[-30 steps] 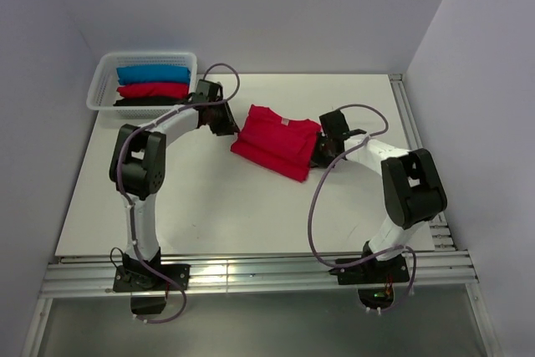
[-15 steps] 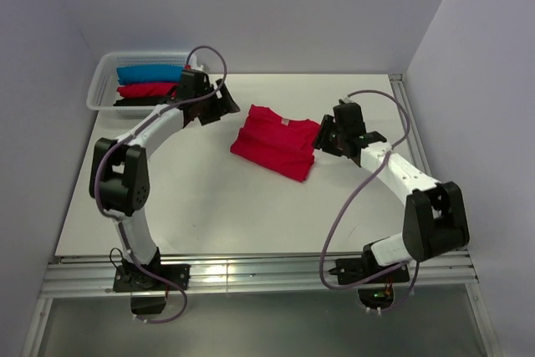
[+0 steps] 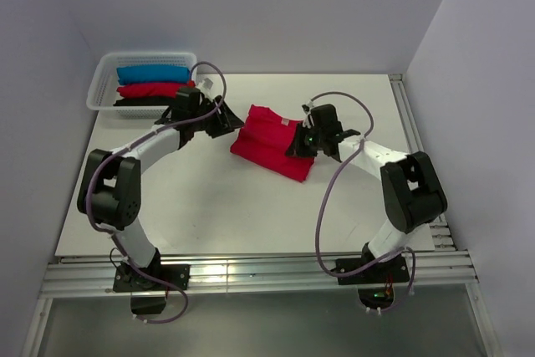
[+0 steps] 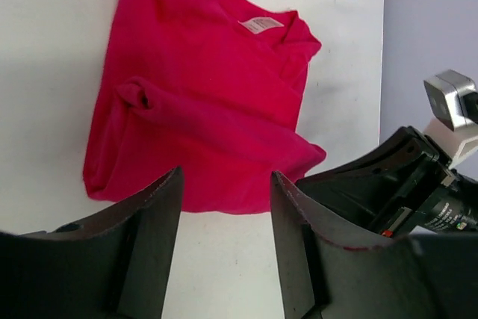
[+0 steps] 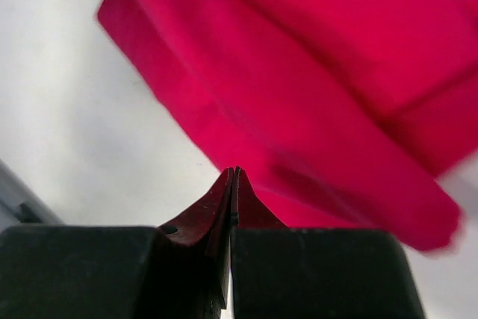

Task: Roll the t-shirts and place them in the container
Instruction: Roll the tshirt

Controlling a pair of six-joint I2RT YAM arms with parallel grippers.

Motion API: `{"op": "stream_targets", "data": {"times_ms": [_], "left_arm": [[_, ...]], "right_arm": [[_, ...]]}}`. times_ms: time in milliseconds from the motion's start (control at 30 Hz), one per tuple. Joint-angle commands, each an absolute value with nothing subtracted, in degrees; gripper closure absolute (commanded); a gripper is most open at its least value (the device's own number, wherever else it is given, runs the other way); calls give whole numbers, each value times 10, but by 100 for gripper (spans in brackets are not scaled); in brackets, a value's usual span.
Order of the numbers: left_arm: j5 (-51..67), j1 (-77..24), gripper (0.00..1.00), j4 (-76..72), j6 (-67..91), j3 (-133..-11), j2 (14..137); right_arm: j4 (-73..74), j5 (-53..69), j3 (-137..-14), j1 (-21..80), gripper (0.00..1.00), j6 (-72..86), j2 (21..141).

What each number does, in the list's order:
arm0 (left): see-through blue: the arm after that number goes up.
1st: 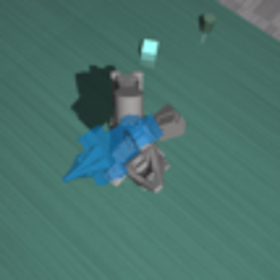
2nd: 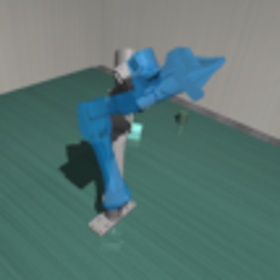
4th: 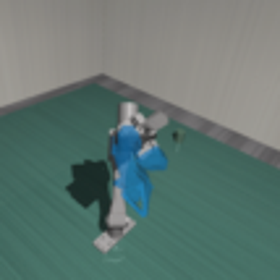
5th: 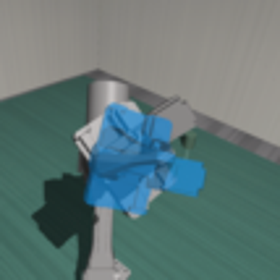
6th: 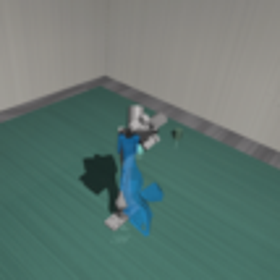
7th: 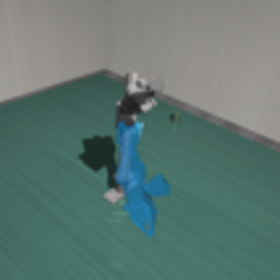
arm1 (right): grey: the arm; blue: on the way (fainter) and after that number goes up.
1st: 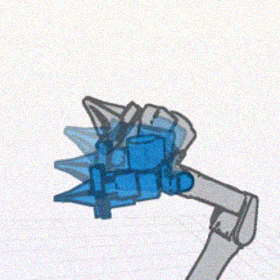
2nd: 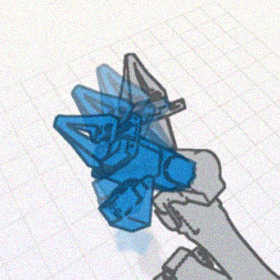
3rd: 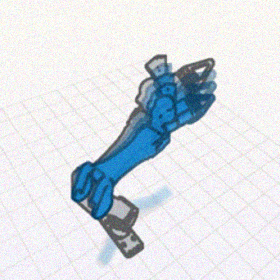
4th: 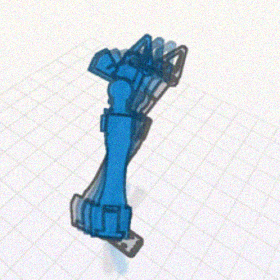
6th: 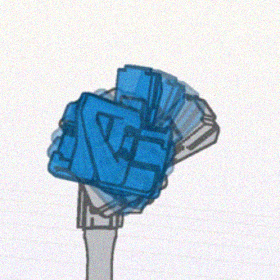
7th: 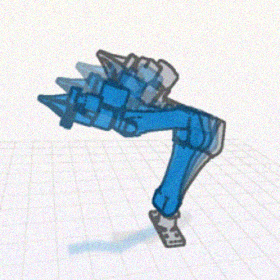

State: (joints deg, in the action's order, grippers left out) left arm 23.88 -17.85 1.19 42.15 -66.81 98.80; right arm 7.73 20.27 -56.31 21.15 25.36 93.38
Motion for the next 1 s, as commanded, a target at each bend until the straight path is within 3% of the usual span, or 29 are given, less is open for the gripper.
{"op": "stream_targets", "data": {"times_ms": [0,333,733,800,967], "left_arm": [[304,-186,46,-73,445,-678,1021],[325,-192,46,-106,457,-722,1120],[173,-190,43,-58,456,-776,1171],[167,-190,42,-43,450,-783,1165],[136,-191,39,-14,423,-781,1108]], "right_arm": [[-24,328,-580,201,100,298,961],[-276,459,-555,150,100,438,1092],[-270,414,-584,112,100,481,1171],[-272,422,-583,112,97,474,1160],[-196,395,-589,125,76,391,1080]]}}
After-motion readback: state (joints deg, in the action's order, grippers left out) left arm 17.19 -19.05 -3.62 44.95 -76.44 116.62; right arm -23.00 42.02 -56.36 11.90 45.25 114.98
